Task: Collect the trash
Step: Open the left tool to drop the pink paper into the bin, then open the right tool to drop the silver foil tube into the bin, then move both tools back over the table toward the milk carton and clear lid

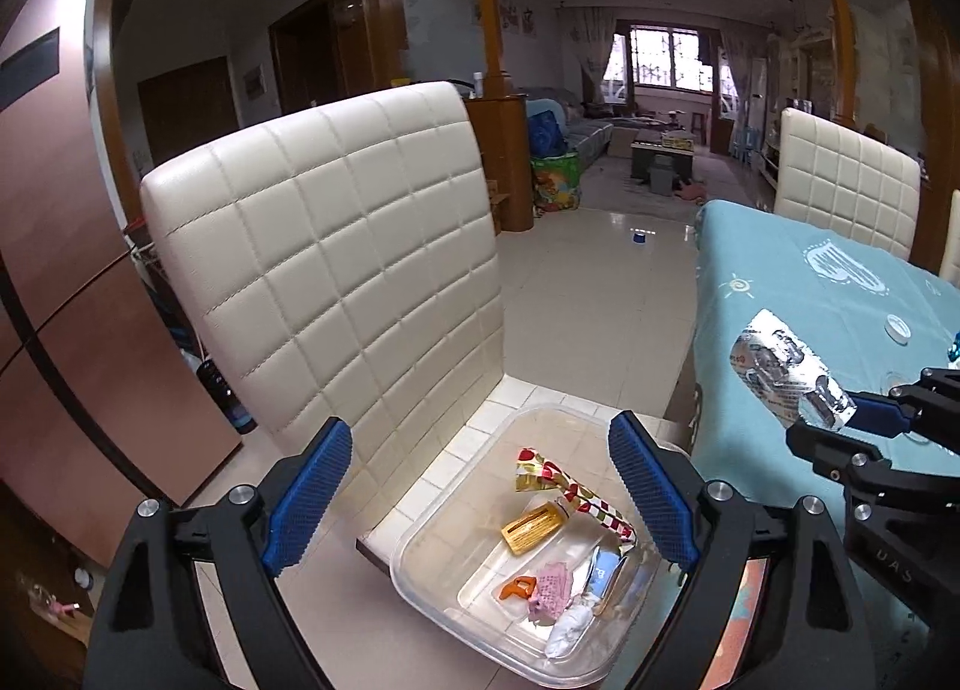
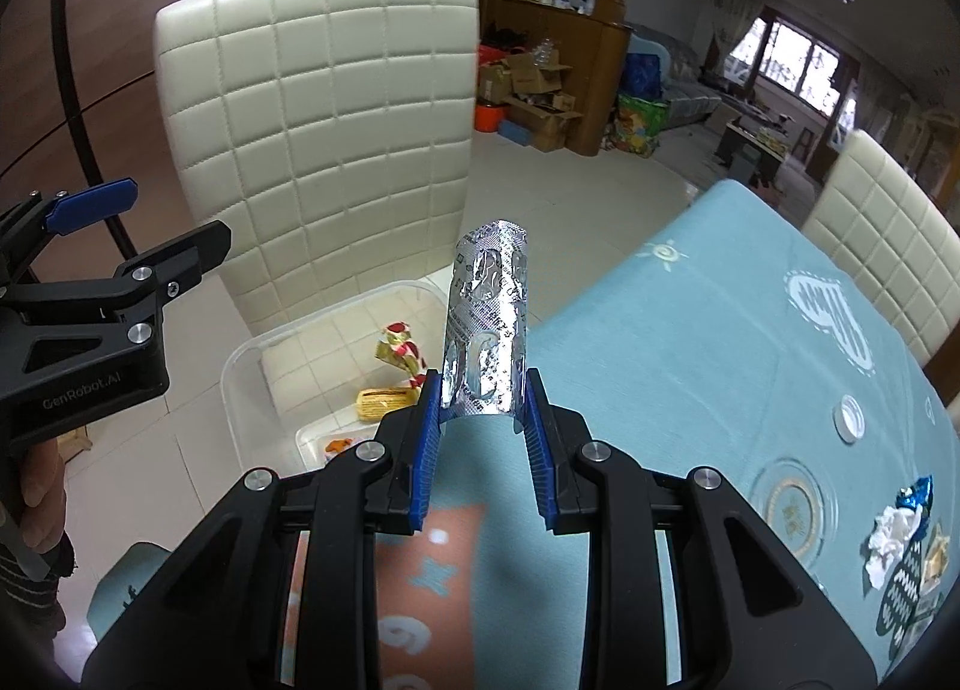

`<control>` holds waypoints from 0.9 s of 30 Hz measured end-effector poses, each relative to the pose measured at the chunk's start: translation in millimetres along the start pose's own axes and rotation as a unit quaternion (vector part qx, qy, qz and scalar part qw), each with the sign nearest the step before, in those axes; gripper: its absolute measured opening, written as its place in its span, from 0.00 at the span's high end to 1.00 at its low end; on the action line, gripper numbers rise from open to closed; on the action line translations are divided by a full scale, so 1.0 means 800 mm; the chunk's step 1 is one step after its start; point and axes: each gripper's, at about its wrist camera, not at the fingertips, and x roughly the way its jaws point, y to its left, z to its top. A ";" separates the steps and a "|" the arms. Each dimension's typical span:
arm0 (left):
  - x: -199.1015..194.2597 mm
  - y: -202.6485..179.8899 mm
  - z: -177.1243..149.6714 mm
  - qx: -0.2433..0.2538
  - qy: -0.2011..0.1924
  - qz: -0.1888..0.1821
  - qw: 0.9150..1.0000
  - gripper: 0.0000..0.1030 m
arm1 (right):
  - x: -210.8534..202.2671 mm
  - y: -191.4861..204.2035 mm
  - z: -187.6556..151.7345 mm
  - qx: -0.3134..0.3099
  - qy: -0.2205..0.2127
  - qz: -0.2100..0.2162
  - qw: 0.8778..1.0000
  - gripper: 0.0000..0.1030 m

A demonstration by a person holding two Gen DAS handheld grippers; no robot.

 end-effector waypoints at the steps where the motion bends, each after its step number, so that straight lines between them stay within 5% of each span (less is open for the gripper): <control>1: -0.001 0.004 0.000 -0.004 0.000 0.000 1.000 0.17 | 0.001 0.005 0.002 -0.004 0.000 0.003 1.000 0.71; 8: -0.005 0.025 -0.001 -0.027 -0.001 0.009 1.000 0.17 | 0.002 0.032 0.012 -0.032 -0.011 0.022 0.999 0.66; 9: -0.006 0.028 -0.001 -0.030 -0.001 0.011 0.999 0.17 | 0.002 0.034 0.013 -0.034 -0.012 0.025 0.999 0.50; 10: -0.007 0.030 -0.001 -0.032 0.000 0.013 0.999 0.17 | 0.001 0.036 0.013 -0.035 -0.014 0.033 0.999 0.20; 14: -0.005 0.033 0.000 -0.043 0.009 0.013 0.999 0.17 | -0.014 0.042 0.010 -0.048 -0.053 0.004 0.997 0.21; 27: -0.027 -0.025 0.008 -0.009 0.012 -0.014 1.000 0.17 | -0.051 -0.016 -0.017 0.005 -0.063 0.000 0.998 0.12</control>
